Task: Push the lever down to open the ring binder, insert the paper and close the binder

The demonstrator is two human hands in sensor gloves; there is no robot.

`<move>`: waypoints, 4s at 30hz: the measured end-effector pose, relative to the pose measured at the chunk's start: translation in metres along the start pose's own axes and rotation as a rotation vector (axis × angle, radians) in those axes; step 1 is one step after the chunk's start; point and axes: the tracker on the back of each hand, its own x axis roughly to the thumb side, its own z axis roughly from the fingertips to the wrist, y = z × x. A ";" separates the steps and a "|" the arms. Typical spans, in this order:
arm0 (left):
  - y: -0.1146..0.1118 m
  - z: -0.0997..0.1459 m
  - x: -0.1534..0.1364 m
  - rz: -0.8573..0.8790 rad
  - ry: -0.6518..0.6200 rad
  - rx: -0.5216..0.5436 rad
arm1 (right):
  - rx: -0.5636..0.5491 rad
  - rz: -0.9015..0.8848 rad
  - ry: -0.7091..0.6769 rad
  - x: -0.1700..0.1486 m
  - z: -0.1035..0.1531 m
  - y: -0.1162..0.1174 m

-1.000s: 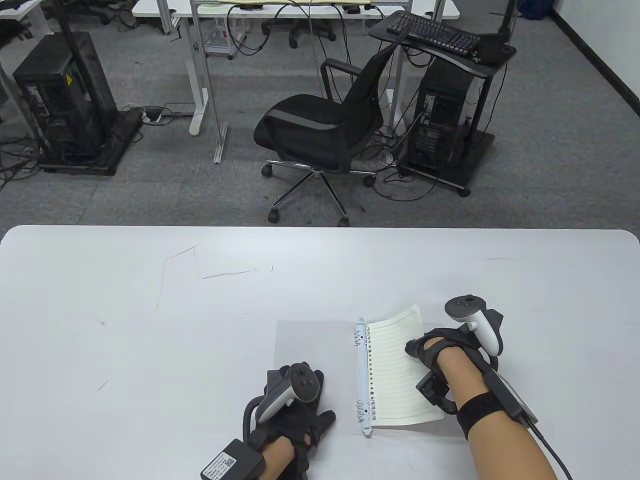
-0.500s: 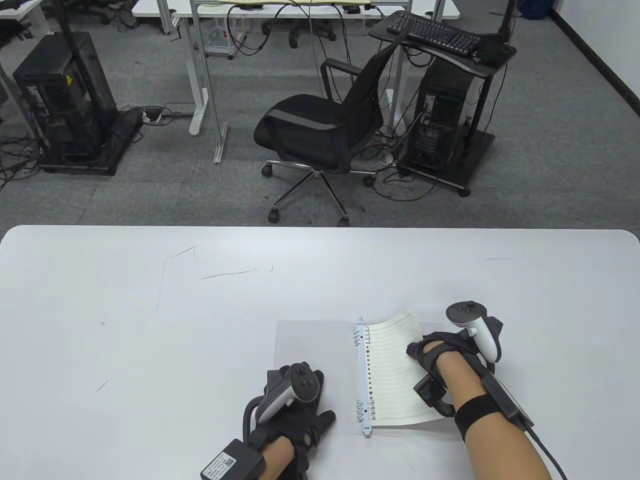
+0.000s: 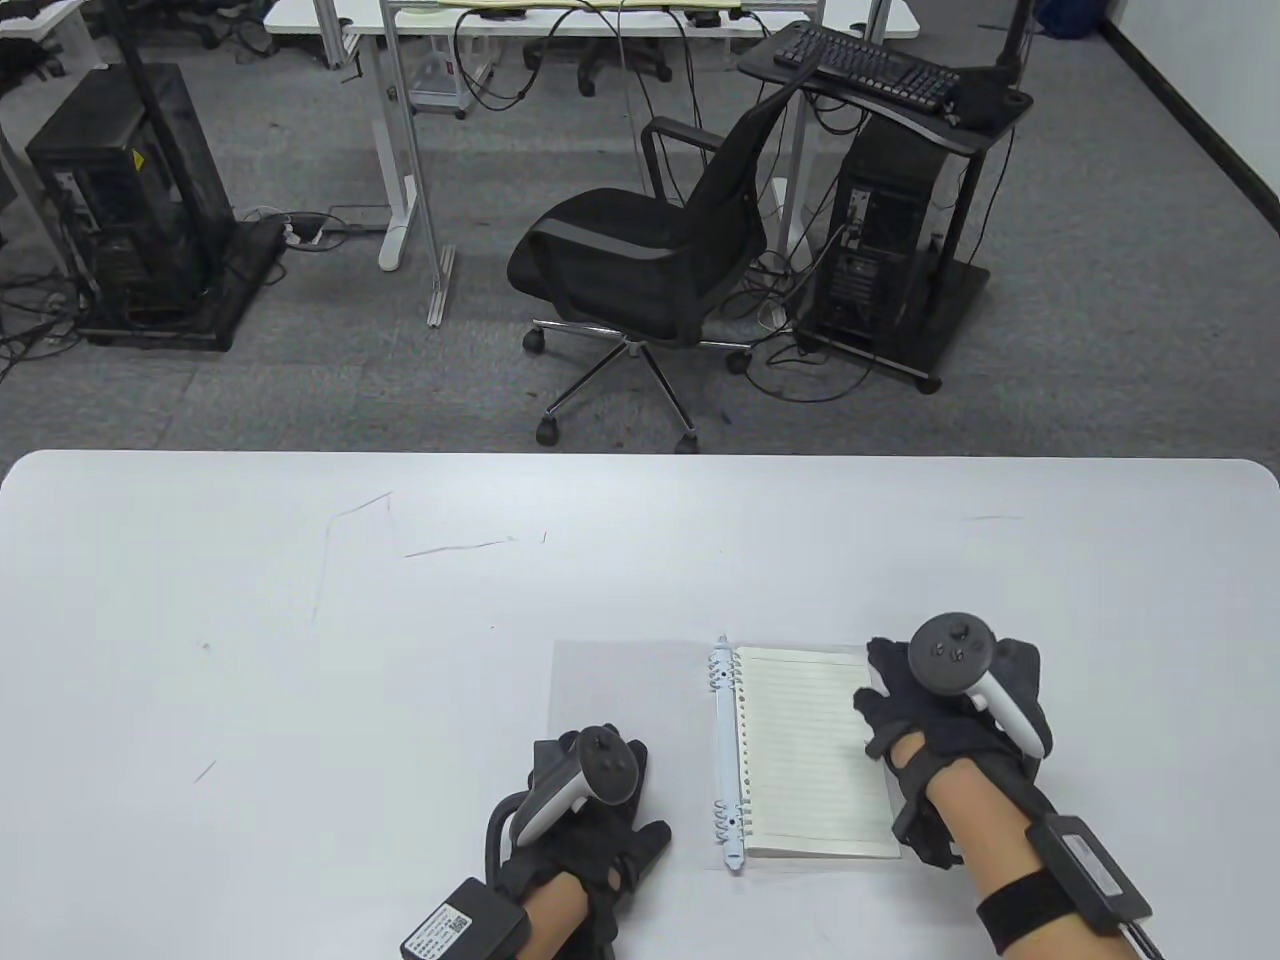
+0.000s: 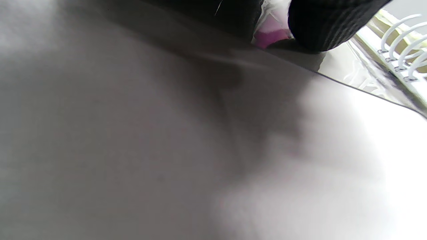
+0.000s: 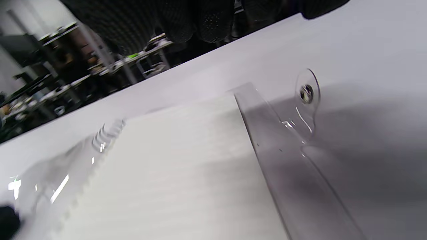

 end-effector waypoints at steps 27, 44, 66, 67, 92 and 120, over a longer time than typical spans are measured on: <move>0.051 0.005 -0.070 0.338 0.161 0.256 | 0.242 -0.138 0.173 -0.072 0.011 0.052; 0.068 0.017 -0.076 0.518 0.151 0.263 | 0.248 -0.160 0.175 -0.073 0.010 0.051; 0.039 -0.029 0.180 0.474 -0.170 0.014 | 0.310 -0.308 0.166 -0.083 0.012 0.042; 0.030 -0.036 0.185 0.437 -0.146 0.005 | 0.311 -0.314 0.166 -0.084 0.012 0.042; -0.020 0.001 0.090 0.038 -0.215 -0.019 | 0.286 -0.365 0.159 -0.089 0.017 0.038; -0.032 -0.001 0.094 -0.054 -0.226 0.025 | 0.240 -0.070 0.108 -0.043 0.012 0.063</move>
